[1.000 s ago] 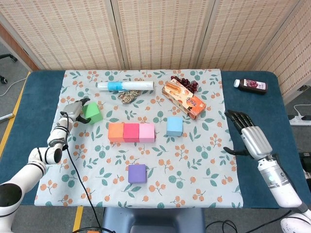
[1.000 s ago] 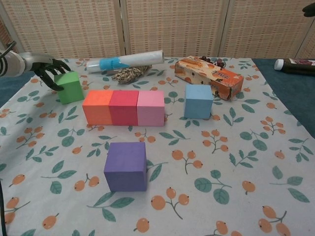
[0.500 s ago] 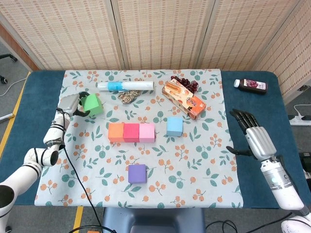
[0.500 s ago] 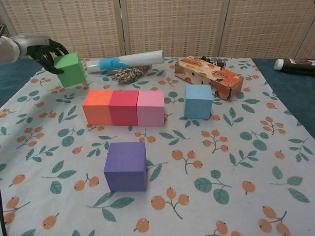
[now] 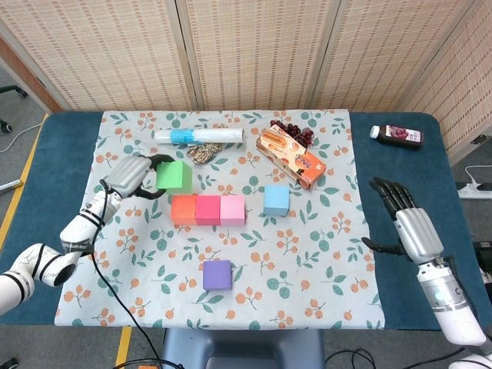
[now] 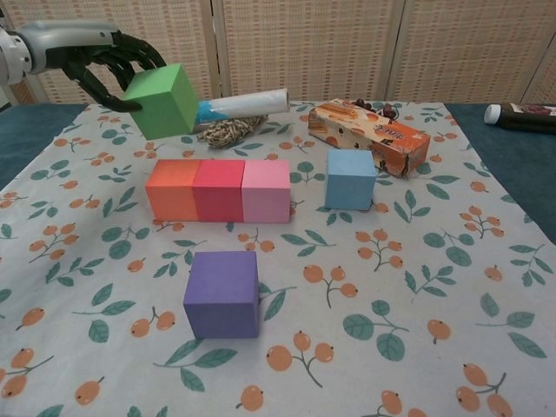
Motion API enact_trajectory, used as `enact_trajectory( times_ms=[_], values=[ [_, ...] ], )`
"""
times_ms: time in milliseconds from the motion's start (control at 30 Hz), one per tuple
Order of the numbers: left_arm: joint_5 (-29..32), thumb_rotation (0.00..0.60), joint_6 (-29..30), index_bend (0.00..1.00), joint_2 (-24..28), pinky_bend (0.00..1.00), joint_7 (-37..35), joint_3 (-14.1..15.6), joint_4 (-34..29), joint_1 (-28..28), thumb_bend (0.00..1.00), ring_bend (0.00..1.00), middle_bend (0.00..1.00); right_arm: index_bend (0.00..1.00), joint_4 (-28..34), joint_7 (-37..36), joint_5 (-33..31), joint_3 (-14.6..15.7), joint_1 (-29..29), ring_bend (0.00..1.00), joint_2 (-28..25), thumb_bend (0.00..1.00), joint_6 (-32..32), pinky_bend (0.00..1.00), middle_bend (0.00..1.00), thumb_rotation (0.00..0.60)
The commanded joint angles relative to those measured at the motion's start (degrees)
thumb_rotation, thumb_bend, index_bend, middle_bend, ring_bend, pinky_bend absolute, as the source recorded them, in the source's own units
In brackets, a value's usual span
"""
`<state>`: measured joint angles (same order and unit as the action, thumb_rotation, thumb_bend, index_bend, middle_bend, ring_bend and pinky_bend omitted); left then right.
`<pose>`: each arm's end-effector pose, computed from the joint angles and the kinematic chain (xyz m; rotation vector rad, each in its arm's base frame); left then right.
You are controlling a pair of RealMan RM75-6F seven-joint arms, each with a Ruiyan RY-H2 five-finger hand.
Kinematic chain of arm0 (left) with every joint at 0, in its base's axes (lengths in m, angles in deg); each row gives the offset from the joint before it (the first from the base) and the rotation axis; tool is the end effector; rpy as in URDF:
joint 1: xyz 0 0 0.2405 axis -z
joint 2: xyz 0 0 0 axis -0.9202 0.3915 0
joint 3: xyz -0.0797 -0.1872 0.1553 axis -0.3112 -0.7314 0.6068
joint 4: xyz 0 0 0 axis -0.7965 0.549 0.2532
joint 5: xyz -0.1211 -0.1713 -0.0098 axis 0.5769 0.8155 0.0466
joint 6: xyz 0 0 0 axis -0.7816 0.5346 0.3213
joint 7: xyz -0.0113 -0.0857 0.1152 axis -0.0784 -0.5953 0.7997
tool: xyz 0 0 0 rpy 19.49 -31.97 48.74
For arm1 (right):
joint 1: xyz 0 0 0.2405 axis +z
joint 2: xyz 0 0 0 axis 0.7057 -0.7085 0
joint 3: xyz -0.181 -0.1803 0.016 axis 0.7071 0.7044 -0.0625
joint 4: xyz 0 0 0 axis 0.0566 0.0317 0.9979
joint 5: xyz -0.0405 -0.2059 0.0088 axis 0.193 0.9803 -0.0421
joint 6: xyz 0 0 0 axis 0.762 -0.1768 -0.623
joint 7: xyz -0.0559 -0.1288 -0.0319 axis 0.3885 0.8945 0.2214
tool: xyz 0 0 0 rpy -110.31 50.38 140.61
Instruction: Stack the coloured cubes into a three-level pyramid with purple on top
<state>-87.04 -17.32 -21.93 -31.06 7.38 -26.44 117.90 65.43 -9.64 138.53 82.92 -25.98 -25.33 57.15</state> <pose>-0.1601 0.4381 0.0890 -1.8777 -1.0452 -1.0781 -0.2408 -0.2561 0.1538 1.4896 -1.0513 1.2195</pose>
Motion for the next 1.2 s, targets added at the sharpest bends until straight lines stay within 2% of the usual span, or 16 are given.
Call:
enact_trajectory(
  times_ms=[33,167,367,967,1200],
  values=[
    [-1.5,0.600,1.2,0.36,2.2,0.32,6.5,1.3,-8.8,0.2,0.34,0.37,0.39,0.00,0.9,0.0,1.0,0.6,-1.0,0.00,-0.4,0.08,1.2,0.00,0.02,0.600],
    [3.6,0.600,0.1,0.36,1.5,0.32,13.9,0.4,-12.3,0.5,0.34,0.37,0.39,0.00,1.3,-0.5,1.9,1.0,-1.8,0.00,-0.7,0.08,1.8,0.00,0.02,0.600],
    [7.0,0.600,-1.4,0.36,1.3,0.32,18.8,0.4,-14.7,1.3,0.34,0.37,0.38,0.00,1.6,-0.8,2.6,1.1,-2.6,0.00,-1.1,0.08,2.5,0.00,0.02,0.600],
    [20.6,0.600,-5.1,0.33,0.1,0.32,28.6,0.2,-14.3,3.4,0.34,0.36,0.37,0.00,0.0,-2.6,2.5,0.6,-2.2,0.00,-0.7,0.08,0.7,0.00,0.02,0.600],
    [23.3,0.600,-5.8,0.33,-0.1,0.32,30.7,0.2,-14.4,4.4,0.34,0.36,0.36,0.00,-0.4,-3.3,2.4,0.5,-2.4,0.00,-0.9,0.08,0.6,0.00,0.02,0.600]
  ],
)
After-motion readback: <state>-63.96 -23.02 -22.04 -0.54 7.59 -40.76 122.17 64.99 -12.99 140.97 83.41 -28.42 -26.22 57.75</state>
